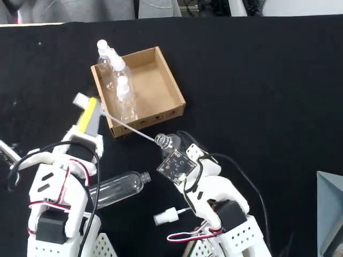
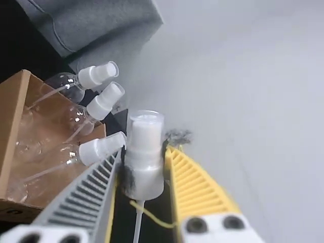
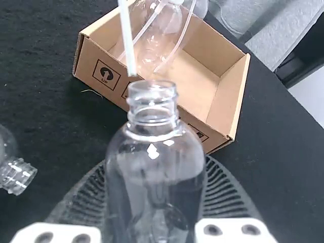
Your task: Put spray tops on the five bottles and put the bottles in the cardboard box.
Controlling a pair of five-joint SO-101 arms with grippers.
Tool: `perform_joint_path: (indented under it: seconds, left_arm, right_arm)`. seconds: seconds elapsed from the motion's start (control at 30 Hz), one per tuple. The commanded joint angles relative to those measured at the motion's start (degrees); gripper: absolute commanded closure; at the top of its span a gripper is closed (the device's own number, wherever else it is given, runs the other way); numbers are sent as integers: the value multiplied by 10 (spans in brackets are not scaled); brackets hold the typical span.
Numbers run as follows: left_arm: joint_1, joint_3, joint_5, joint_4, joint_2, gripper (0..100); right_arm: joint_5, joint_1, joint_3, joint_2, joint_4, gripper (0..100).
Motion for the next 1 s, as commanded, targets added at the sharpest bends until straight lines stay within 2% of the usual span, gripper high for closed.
perform_joint_path:
  seconds: [0.0,0.2,0.77,0.97]
  left_arm:
    - [26,-12,3,-12,-6,970]
    - [46,-4,1,-17,-6,970]
    - [40,-32,-1,-11,-6,970]
    - [32,-34,-23,-11,-6,970]
  right_arm:
    - [6,-13,-2,-27,3,903]
    - [6,-13,-2,-27,3,903]
    - [6,-12,-2,-27,3,903]
    - [6,-11,-2,-27,2,903]
